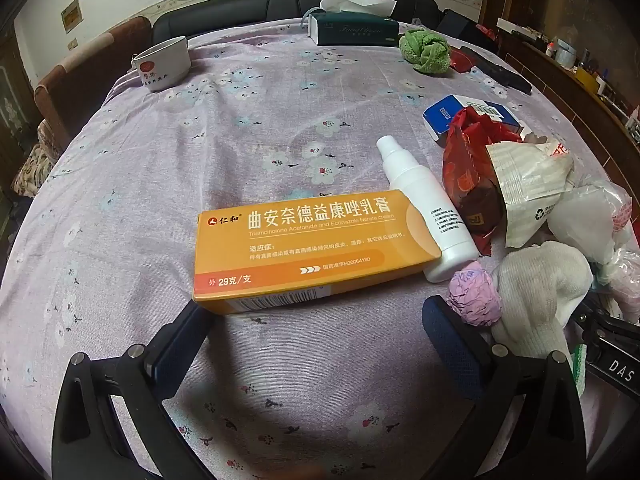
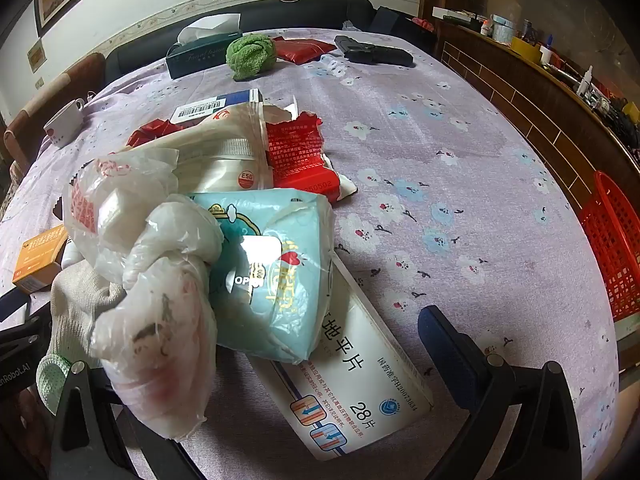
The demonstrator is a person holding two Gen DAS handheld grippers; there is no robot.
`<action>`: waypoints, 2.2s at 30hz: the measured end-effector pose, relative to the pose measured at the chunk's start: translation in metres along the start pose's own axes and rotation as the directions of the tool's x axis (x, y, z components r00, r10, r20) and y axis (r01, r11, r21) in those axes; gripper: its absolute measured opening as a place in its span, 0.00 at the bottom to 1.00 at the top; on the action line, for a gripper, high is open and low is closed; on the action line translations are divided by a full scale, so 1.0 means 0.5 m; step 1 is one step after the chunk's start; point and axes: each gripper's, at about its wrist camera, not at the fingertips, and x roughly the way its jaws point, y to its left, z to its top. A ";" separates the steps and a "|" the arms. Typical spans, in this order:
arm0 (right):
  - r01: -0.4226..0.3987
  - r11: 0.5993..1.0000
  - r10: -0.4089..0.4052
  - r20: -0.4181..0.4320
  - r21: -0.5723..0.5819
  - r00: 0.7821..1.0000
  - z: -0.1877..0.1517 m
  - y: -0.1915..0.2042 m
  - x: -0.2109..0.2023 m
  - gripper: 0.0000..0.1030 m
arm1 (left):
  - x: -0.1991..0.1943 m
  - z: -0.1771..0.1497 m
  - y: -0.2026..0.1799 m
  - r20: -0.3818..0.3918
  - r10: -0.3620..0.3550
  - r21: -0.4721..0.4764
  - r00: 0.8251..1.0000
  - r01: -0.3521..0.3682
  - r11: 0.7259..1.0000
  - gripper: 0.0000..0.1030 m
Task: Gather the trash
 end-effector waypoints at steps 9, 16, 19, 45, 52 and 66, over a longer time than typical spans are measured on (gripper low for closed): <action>-0.001 1.000 0.001 -0.001 0.001 1.000 0.000 0.000 0.000 1.00 | 0.000 0.000 0.000 -0.001 0.002 -0.002 1.000 -0.002 1.000 1.00; -0.001 1.000 0.001 -0.001 0.000 1.000 0.000 0.000 0.000 1.00 | -0.004 -0.002 0.002 0.004 0.008 -0.005 1.000 -0.008 1.000 1.00; -0.001 1.000 0.001 -0.001 0.000 1.000 0.000 -0.001 0.000 1.00 | -0.018 -0.005 -0.002 0.030 0.028 0.014 0.999 -0.029 0.999 1.00; 0.079 0.989 -0.009 0.491 -0.124 0.871 -0.163 -0.069 -0.296 0.99 | -0.336 -0.168 -0.037 0.516 0.037 -0.097 0.856 0.015 0.995 1.00; 0.006 0.997 0.033 0.506 -0.075 0.862 -0.198 -0.109 -0.334 0.99 | -0.364 -0.205 -0.057 0.529 0.033 -0.074 0.848 0.008 0.997 1.00; 0.000 0.996 0.042 0.461 -0.090 0.886 -0.204 -0.095 -0.307 0.99 | -0.343 -0.207 -0.061 0.494 0.014 -0.062 0.869 0.019 0.998 1.00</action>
